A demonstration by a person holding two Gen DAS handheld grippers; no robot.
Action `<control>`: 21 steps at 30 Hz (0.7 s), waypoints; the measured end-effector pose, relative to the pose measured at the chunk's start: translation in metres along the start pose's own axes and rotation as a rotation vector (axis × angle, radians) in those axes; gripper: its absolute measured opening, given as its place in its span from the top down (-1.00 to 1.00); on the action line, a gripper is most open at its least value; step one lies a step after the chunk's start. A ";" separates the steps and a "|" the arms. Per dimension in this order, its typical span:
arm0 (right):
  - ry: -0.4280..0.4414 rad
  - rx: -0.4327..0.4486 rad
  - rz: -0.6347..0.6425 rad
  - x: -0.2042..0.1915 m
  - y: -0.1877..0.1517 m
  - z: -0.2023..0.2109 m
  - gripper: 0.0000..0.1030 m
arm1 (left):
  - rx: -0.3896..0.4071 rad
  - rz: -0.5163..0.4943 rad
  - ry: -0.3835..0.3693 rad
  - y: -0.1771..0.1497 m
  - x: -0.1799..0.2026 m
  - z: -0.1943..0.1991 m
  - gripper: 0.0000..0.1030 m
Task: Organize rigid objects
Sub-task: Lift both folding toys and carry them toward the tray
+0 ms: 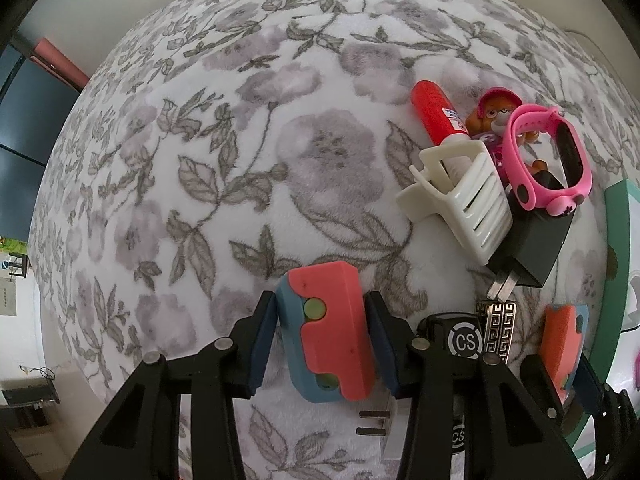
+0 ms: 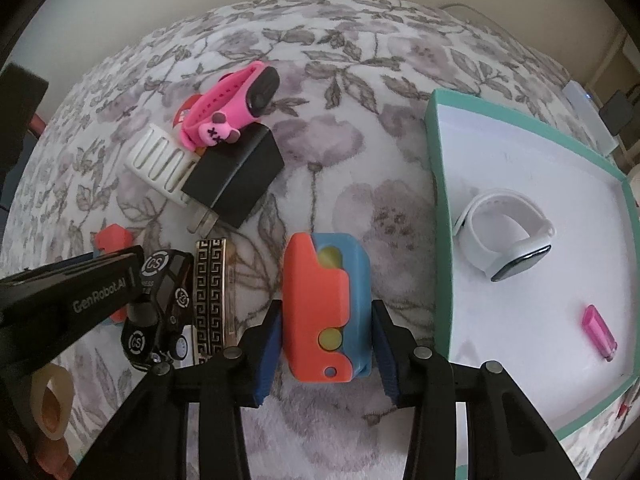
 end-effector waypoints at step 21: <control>0.068 0.074 -0.054 0.024 0.011 0.044 0.14 | 0.136 0.085 -0.029 0.021 -0.027 0.052 0.56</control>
Point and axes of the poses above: each gripper's, at about its wrist camera, not at the fingertips, and z roughly against the way its jaws point, x to its right, y to its top, the point moved 6 cm from there along -z, roughly the way its jaws point, and after that the axes turned 5 degrees about x, right-handed, at the moved point
